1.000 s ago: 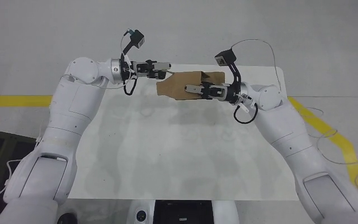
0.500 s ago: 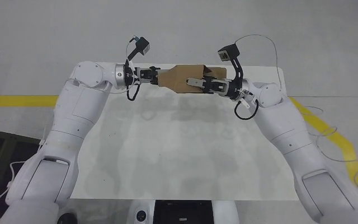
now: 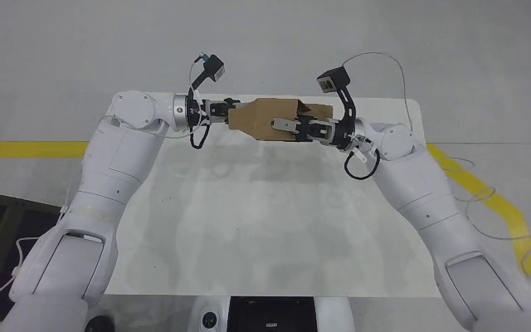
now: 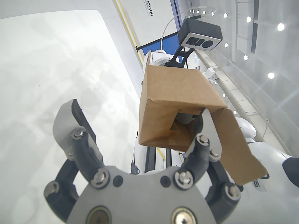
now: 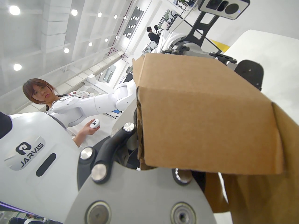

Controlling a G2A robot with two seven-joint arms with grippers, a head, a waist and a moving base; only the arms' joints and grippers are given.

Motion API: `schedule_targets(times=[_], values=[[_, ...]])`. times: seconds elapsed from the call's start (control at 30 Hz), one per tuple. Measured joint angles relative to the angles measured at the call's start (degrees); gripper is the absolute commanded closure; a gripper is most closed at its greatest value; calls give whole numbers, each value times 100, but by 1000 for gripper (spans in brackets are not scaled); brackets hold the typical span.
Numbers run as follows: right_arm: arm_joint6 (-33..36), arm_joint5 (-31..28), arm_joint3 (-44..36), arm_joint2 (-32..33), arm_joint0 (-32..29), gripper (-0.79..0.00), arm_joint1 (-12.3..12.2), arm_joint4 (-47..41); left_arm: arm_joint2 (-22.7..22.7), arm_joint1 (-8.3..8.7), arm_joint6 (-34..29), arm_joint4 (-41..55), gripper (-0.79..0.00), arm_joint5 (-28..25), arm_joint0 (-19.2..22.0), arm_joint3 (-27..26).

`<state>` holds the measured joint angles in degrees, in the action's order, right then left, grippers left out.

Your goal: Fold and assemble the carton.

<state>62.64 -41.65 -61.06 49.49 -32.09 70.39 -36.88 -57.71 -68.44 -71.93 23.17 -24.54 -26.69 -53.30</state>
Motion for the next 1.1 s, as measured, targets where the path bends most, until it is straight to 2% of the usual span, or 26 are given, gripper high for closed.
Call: schedule_targets(times=[0.33,0.53,0.8,1.1], values=[[-165,-148,484,299,-22,0,-76,443,-285,107,239,-248,-785,-61,50,61],[-514,-85,615,454,-59,0,-123,983,-400,161,274,-334,-785,-64,40,-156],[-868,81,424,483,-110,0,-112,1367,-157,163,103,-890,-785,-24,87,-496],[-737,54,233,524,-138,0,-90,1213,-116,180,420,-1190,-785,471,99,-214]])
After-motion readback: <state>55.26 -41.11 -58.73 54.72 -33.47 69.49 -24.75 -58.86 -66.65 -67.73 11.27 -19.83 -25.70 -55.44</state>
